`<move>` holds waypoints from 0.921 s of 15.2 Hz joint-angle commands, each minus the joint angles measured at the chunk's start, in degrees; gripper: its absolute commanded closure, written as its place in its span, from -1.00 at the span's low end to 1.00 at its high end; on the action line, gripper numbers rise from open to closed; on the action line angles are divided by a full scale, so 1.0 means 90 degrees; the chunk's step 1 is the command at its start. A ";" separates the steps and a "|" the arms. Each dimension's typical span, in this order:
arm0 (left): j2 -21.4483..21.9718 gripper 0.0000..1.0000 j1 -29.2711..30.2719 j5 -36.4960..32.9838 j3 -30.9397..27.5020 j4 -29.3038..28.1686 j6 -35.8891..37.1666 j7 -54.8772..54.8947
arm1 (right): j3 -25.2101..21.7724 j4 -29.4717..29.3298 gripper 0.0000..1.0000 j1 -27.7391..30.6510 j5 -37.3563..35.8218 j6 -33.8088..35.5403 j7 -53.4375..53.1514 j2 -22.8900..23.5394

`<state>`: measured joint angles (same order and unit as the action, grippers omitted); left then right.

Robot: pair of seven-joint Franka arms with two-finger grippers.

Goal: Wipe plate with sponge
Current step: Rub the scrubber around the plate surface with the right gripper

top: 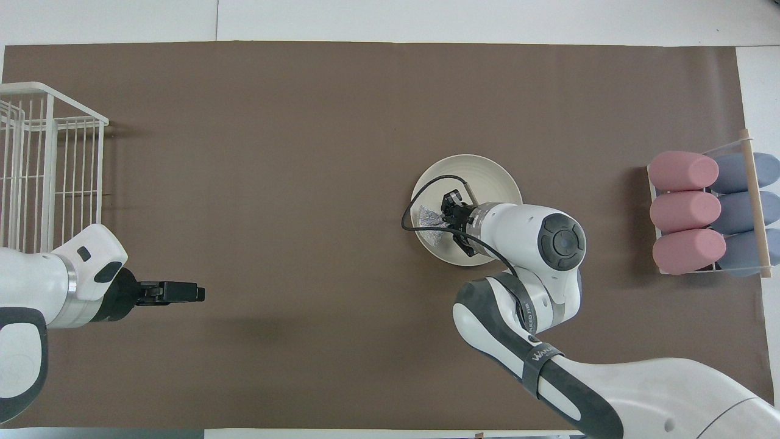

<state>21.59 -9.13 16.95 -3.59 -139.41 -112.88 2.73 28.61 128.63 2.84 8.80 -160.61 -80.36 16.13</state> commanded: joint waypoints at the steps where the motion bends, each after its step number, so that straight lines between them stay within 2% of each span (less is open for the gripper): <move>1: -0.0114 -1.00 0.0067 -0.0126 0.0037 0.0119 -0.0036 -0.0079 | -0.0034 0.0073 1.00 0.0192 0.0009 -0.0114 0.0790 0.0366; 4: -0.0114 -1.00 0.0067 -0.0136 0.0037 0.0119 -0.0114 -0.0079 | -0.0044 0.0082 1.00 0.0670 0.0009 -0.0084 0.1807 0.0376; 9: -0.0123 -1.00 0.0067 -0.0126 0.0037 0.0119 -0.0153 -0.0079 | -0.0044 0.0083 1.00 0.0720 0.0009 -0.0074 0.2073 0.0376; 14: -0.0143 -1.00 0.0067 -0.0126 0.0037 0.0119 -0.0192 -0.0069 | 0.0004 0.0083 1.00 0.0506 0.0009 -0.0065 0.1246 0.0366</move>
<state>21.05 -9.07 16.95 -3.59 -139.10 -114.02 2.69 28.38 128.44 8.74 8.91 -160.63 -65.76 16.30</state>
